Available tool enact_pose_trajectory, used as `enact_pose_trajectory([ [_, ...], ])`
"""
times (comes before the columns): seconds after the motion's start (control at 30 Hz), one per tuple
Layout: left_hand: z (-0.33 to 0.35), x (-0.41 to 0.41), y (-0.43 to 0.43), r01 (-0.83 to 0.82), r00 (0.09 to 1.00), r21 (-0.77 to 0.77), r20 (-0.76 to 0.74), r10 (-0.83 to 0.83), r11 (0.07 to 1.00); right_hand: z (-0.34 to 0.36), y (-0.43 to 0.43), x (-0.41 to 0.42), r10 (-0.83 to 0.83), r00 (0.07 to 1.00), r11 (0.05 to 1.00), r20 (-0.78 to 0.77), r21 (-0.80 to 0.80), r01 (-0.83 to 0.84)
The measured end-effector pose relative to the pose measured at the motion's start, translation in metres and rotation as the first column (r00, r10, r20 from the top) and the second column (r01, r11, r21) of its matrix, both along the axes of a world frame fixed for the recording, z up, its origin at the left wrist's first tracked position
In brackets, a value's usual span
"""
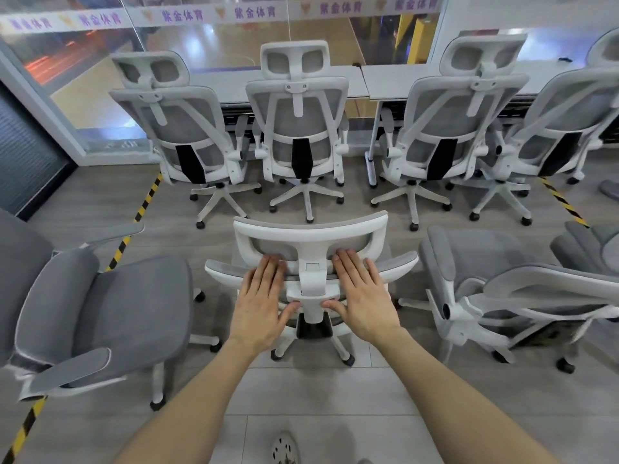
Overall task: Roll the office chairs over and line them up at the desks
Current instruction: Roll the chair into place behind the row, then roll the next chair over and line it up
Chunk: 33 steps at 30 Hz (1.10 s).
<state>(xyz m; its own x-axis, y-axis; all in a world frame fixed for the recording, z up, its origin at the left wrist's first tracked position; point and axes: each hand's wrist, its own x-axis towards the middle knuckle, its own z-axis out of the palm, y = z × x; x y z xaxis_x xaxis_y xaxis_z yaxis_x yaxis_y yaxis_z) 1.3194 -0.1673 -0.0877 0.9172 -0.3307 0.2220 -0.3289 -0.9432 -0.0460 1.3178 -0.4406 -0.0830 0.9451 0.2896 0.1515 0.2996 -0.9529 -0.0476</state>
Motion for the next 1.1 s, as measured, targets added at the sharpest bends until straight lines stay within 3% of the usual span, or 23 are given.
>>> enact_pose_trajectory([
  [0.3, 0.019, -0.001, -0.002, -0.039, 0.994, 0.051, -0.096, 0.043, 0.998, 0.009, 0.002, 0.001, -0.020, 0.997, 0.999, -0.070, 0.030, 0.022],
  [0.53, 0.057, -0.003, 0.021, 0.106, 0.974, -0.012, -0.201, -0.106, 0.994, 0.033, 0.027, -0.027, -0.235, 0.954, 0.965, -0.185, 0.070, 0.252],
  [0.67, 0.066, -0.018, 0.089, 0.163, 0.974, 0.022, -0.163, -0.158, 0.986, 0.044, 0.067, -0.058, -0.377, 0.899, 0.914, -0.223, 0.064, 0.400],
  [0.8, 0.055, -0.031, 0.182, 0.207, 0.935, 0.179, -0.324, -0.140, 0.962, 0.044, 0.134, -0.096, -0.489, 0.796, 0.855, -0.358, -0.014, 0.519],
  [0.87, 0.052, -0.040, 0.234, 0.240, 0.916, 0.252, -0.379, -0.132, 0.937, 0.045, 0.180, -0.118, -0.505, 0.770, 0.849, -0.389, -0.063, 0.525],
  [1.1, 0.055, -0.083, 0.388, 0.323, 0.877, 0.352, -0.459, -0.139, 0.878, 0.053, 0.349, -0.181, -0.497, 0.711, 0.823, -0.497, -0.010, 0.568],
])
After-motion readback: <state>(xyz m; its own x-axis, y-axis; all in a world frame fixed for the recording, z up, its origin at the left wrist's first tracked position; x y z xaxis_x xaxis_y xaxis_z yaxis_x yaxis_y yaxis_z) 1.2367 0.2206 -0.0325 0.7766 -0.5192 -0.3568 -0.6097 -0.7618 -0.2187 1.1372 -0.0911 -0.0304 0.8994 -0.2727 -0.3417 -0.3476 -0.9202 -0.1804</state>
